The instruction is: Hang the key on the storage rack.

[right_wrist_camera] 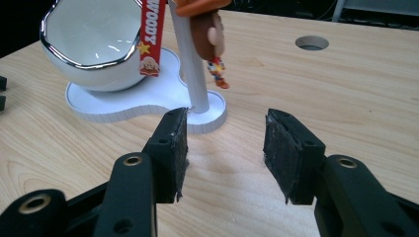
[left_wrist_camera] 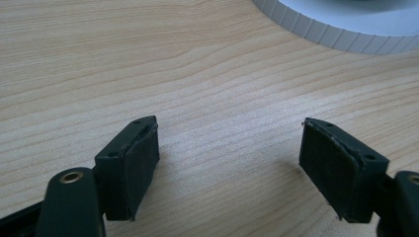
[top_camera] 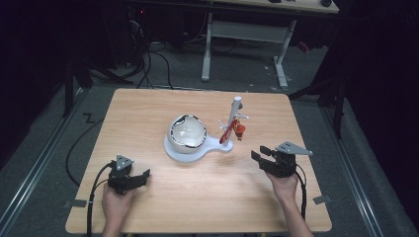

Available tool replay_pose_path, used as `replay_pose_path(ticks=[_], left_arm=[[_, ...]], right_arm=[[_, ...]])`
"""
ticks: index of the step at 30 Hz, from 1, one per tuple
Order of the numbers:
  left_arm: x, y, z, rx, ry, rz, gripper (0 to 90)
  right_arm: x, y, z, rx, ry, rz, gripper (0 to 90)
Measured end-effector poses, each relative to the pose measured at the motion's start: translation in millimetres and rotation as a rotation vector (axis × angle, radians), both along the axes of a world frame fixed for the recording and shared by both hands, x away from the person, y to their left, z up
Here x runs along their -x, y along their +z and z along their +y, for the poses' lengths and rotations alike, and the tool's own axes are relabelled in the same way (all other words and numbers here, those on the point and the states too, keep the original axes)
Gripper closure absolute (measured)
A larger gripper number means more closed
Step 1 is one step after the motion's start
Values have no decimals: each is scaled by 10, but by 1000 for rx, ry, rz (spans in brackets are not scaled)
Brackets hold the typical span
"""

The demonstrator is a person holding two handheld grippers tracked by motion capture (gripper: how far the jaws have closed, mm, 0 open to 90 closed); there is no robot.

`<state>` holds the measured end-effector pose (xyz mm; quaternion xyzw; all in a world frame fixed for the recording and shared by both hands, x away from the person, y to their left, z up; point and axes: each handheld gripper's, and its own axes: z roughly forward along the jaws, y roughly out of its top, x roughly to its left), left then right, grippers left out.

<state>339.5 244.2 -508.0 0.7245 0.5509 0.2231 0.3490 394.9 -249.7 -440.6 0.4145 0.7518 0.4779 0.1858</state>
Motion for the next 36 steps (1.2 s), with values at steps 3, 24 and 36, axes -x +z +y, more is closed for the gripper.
replay_pose_path(ticks=[3, 24, 36], left_arm=[[0, 0, -1, 0, 0, 0, 239], [0, 0, -2, -1, 0, 0, 239], [0, 0, -3, -2, 0, 0, 238]], right_arm=[[18, -29, -27, -1, -5, 5, 520], [121, -272, -140, 26, -50, 49, 526], [131, -453, -147, 92, -79, 79, 524]])
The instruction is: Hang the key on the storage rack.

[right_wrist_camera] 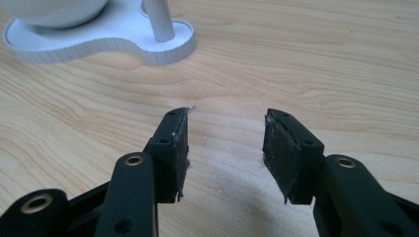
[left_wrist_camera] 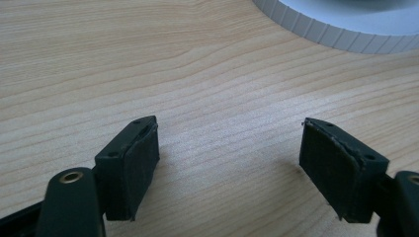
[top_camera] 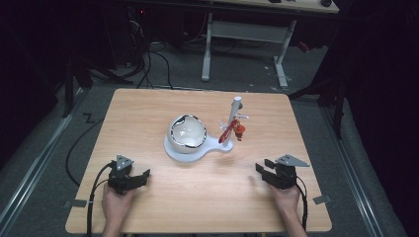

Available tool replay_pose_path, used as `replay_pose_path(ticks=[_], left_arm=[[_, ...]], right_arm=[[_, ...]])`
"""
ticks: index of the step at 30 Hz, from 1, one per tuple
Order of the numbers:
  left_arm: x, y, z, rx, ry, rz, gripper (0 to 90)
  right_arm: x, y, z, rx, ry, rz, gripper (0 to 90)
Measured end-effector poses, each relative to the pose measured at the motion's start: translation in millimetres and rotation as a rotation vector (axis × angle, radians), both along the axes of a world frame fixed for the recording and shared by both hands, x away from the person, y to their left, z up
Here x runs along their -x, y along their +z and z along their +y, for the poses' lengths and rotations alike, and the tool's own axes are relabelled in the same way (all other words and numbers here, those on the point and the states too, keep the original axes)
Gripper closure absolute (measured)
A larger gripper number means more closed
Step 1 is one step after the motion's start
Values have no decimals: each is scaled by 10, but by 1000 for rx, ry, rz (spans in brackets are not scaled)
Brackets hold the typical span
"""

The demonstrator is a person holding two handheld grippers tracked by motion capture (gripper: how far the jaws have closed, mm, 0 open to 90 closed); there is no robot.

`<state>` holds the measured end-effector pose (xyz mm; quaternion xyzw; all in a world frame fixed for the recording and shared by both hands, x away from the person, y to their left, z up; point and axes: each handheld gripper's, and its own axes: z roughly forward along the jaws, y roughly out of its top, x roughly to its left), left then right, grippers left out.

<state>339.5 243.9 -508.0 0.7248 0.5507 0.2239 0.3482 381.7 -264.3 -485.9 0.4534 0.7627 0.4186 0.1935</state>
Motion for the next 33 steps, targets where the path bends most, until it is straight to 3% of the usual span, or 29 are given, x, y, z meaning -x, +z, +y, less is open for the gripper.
replay_pose_path(ticks=[22, 26, 27, 33], left_arm=[[0, -1, -3, -2, 1, -1, 238], [0, -2, -7, -1, 2, -2, 239], [0, -1, -6, -4, 1, -1, 239], [3, -1, -4, -2, 0, -1, 238]], right_arm=[[-18, -140, 52, 89, -16, 23, 510], [-42, -156, 88, 136, -18, 65, 467], [-43, -158, 101, 154, -10, 54, 461], [-36, -158, 112, 155, -20, 57, 429]])
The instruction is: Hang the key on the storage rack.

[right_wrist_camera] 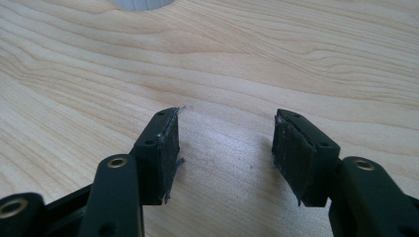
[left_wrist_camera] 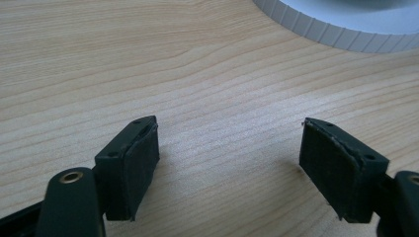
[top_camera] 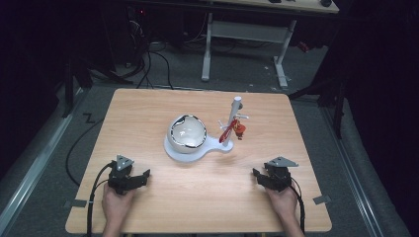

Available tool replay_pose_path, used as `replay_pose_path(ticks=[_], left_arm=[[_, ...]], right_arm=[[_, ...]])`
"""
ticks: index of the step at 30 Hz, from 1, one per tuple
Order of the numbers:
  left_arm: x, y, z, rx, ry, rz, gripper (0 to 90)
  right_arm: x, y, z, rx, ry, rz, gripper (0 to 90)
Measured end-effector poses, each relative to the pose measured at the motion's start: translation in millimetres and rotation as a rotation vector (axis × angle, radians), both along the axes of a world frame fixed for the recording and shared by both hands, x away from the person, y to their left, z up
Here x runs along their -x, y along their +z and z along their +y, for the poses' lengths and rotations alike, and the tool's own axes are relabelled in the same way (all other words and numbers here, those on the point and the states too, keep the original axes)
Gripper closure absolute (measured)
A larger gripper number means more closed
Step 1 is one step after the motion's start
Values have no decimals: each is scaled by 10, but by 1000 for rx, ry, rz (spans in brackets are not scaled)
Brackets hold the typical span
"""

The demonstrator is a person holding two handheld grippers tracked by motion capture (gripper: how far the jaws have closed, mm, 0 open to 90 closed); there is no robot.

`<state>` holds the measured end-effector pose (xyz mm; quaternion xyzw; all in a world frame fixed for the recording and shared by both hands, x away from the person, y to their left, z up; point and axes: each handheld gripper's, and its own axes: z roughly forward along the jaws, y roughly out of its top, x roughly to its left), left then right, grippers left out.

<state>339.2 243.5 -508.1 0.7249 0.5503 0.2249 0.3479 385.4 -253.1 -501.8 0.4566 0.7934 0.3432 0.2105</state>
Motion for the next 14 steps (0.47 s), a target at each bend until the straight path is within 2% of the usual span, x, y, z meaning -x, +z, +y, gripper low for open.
replay_pose_path(ticks=[14], left_arm=[[3, 0, 3, 3, -1, 0, 238]], right_arm=[[3, -1, 0, -1, -19, 5, 403]])
